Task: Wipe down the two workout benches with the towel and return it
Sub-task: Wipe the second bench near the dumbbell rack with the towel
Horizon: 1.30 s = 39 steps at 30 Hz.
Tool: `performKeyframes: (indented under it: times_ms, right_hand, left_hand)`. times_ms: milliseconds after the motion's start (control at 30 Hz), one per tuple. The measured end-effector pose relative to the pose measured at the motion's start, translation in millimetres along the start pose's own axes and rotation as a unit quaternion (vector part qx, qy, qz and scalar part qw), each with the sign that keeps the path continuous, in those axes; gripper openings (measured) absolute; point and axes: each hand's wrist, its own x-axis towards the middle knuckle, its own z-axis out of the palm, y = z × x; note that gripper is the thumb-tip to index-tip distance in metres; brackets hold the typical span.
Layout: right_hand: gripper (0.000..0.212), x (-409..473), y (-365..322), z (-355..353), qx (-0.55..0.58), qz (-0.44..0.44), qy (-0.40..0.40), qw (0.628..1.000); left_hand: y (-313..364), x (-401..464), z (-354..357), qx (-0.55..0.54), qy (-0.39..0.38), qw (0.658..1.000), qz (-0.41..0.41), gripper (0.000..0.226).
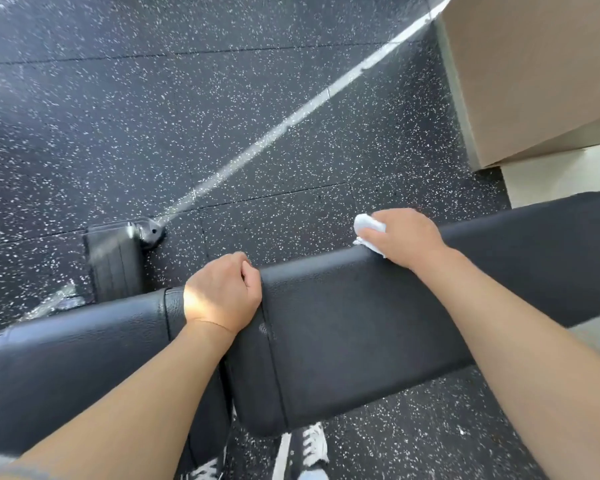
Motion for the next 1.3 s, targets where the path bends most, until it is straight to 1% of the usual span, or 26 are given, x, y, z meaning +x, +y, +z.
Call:
performKeyframes:
  times_ms: [100,267,367,433,533,700,767,800,900,1033,1133,1200,1233,1300]
  right_hand:
    - [0.045,-1,-40,15,0.007,-0.038,-0.001,0.999]
    - [0.048,12,-128,38,0.012,-0.172,-0.083,0.982]
    - [0.046,20,-142,45,0.035,-0.202,-0.122,0.971]
    - [0.046,22,-131,42,0.046,-0.212,-0.134,0.967]
    - [0.05,31,-80,27,0.021,-0.221,-0.137,0.965]
    - [0.056,57,51,-15,-0.013,-0.118,-0.149,0.982]
    - [0.059,61,75,-21,-0.016,-0.109,-0.145,0.983]
    - [0.057,62,75,-20,-0.021,-0.109,-0.14,0.984]
    - [0.053,58,36,-7,-0.021,-0.113,-0.15,0.982]
    - [0.053,34,-72,23,0.046,-0.183,-0.161,0.969]
    - [0.048,22,-146,38,0.074,-0.201,-0.208,0.954]
    - [0.048,21,-162,39,0.088,-0.196,-0.229,0.949]
    - [0.049,23,-156,35,0.087,-0.195,-0.231,0.949]
    - [0.049,27,-121,23,0.064,-0.192,-0.225,0.953]
  left_hand:
    - [0,1,0,-0.004,0.001,1.0,-0.001,0.037]
    - [2,0,-1,0.0,-0.002,1.0,-0.008,0.04]
    - [1,0,1,0.012,0.0,1.0,-0.014,0.038]
    - [2,-1,1,0.008,0.01,1.0,-0.015,0.038]
    - [2,-1,1,0.006,0.023,1.0,-0.012,0.037]
    - [2,-1,3,0.016,0.04,0.999,-0.013,0.032]
    - [3,-2,3,0.012,0.037,0.999,-0.021,0.031]
    - [4,-2,2,0.01,0.033,0.999,-0.024,0.031]
    - [6,-1,-1,0.001,0.018,1.0,-0.024,0.034]
    - [8,-2,-6,-0.017,0.01,1.0,-0.02,0.03]
    - [9,-1,-7,-0.018,-0.006,0.999,-0.029,0.026]
    - [8,-1,-8,-0.016,-0.012,0.999,-0.04,0.029]
    - [8,-1,-9,-0.019,-0.012,0.999,-0.041,0.03]
    - [8,-2,-9,-0.036,-0.009,0.999,-0.037,0.031]
